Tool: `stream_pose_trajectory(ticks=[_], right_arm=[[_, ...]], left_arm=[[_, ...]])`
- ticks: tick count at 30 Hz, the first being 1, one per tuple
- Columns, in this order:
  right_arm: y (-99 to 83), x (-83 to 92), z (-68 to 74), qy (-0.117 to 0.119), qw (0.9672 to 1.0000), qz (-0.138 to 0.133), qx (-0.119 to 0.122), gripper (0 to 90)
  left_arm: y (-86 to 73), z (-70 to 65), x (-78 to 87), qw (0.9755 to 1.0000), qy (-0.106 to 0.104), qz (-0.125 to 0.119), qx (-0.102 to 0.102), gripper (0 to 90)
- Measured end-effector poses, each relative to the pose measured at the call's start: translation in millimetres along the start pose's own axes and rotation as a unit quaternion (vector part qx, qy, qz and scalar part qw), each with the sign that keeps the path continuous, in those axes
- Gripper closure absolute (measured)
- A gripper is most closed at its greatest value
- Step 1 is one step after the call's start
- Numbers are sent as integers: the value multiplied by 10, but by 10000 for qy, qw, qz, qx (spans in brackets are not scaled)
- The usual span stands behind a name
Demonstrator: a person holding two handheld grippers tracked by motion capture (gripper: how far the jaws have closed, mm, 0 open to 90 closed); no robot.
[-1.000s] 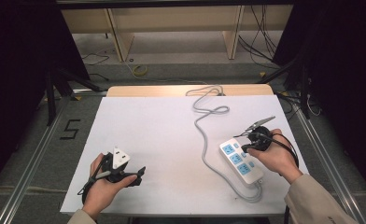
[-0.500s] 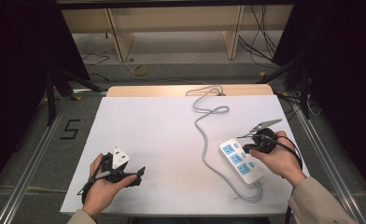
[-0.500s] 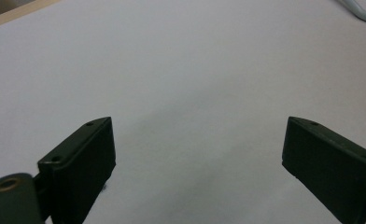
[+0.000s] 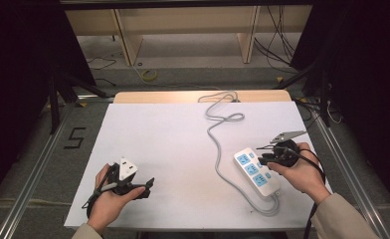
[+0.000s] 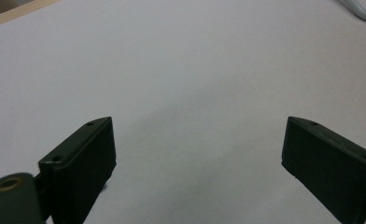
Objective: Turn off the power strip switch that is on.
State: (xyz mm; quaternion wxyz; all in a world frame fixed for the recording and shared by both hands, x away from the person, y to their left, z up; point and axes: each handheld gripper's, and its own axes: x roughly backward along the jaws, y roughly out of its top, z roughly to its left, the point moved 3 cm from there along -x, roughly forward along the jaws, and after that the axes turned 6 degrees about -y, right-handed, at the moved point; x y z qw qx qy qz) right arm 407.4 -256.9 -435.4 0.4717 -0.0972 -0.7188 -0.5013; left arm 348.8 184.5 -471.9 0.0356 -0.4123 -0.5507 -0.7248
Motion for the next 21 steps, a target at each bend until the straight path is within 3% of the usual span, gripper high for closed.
stream_pose_trajectory(ticks=[12, 21], right_arm=[[-91, 63, -21, 51, 9995, -315, -78, 617], [-214, 97, -36, 96, 9979, -639, -3, 449]], left_arm=[[-11, -16, 3, 10000, -6, 13, -5, 96], [-33, -13, 8, 10000, -12, 37, -4, 96]])
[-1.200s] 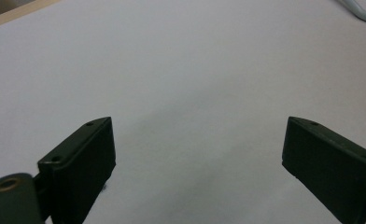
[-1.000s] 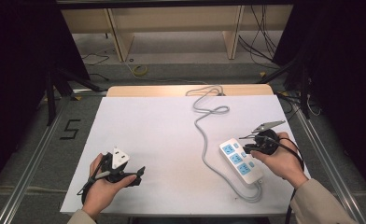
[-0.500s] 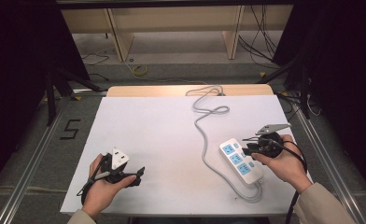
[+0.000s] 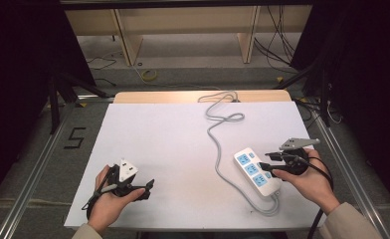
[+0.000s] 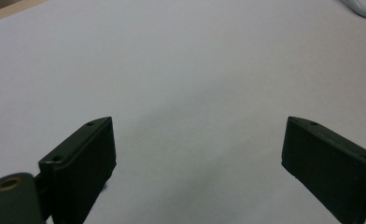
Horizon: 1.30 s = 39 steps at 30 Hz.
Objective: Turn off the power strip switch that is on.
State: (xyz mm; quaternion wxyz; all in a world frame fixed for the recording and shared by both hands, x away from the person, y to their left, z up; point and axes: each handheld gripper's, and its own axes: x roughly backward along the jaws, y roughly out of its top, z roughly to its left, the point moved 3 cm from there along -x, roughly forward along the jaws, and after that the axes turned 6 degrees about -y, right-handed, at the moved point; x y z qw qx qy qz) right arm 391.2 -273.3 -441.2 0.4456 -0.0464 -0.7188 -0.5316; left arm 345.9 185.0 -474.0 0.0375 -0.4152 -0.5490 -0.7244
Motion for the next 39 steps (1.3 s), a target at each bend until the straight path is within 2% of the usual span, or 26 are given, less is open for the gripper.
stream_pose_trajectory(ticks=[6, 9, 11, 15, 20, 25, 39], right_arm=[[-90, 84, -18, -57, 9997, -237, -59, 359], [-136, 125, -34, -43, 9993, -358, -101, 331], [-211, 141, -23, -42, 9991, -414, -81, 312], [-272, 159, -7, -1, 9991, -423, -62, 302], [-309, 210, 16, -12, 9981, -619, -56, 294], [-371, 231, 27, -4, 9977, -683, -23, 285], [-522, 285, -6, -52, 9969, -769, -134, 262]], left_arm=[[-10, -11, -8, 10000, -26, 11, 8, 95], [-7, -18, -15, 9999, -90, -27, 108, 96], [-4, -18, -15, 9999, -72, -6, 72, 96], [-7, -10, -1, 10000, -43, -33, 65, 96], [-13, -19, -1, 10000, -64, -31, 64, 96], [-18, -19, -2, 9999, -74, -34, 69, 96], [-22, -26, -1, 10000, -76, -11, 31, 96]])
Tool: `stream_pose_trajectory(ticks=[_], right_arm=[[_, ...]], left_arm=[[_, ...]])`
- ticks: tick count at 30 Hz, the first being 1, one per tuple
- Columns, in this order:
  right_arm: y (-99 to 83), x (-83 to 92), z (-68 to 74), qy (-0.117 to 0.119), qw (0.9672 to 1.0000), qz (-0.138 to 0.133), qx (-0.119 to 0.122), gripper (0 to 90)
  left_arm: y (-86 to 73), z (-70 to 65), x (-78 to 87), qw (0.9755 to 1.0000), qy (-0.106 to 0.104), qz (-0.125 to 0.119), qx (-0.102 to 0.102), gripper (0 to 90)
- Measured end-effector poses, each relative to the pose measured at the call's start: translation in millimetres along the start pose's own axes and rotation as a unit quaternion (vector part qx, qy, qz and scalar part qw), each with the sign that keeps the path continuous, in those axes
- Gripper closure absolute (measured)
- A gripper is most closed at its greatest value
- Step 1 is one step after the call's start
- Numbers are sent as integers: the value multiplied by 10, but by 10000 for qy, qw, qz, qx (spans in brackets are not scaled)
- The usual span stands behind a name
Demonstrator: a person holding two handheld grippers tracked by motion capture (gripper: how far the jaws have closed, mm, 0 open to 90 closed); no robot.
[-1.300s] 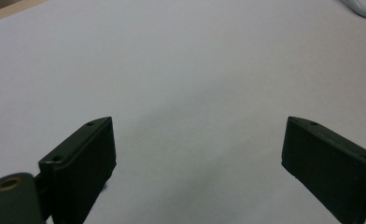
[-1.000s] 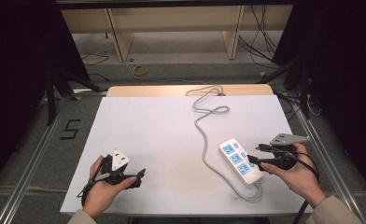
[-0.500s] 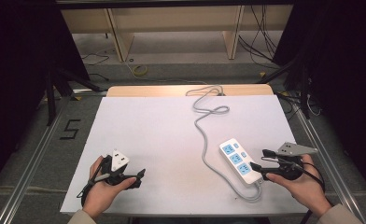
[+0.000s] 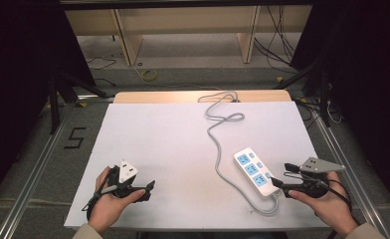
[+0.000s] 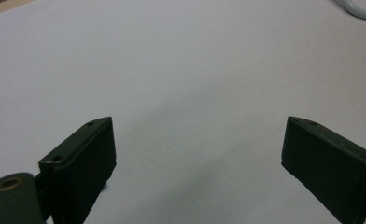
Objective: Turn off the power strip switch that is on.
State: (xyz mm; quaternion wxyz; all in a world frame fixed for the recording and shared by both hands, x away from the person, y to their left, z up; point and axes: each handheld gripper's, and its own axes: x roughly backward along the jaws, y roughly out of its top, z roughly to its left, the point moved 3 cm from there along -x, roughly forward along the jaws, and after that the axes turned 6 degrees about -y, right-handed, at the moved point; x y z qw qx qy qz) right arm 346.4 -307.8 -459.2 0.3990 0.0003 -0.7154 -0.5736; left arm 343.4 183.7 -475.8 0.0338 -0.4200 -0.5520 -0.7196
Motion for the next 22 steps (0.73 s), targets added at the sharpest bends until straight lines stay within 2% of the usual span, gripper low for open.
stream_pose_trajectory(ticks=[6, 22], right_arm=[[-1, -19, -25, 23, 9999, -50, -85, 262], [17, -13, -14, -15, 9999, -104, -44, 262]], left_arm=[[7, -22, -6, 10000, -66, 16, -46, 97], [64, -129, -26, 9997, -226, -41, -90, 97]])
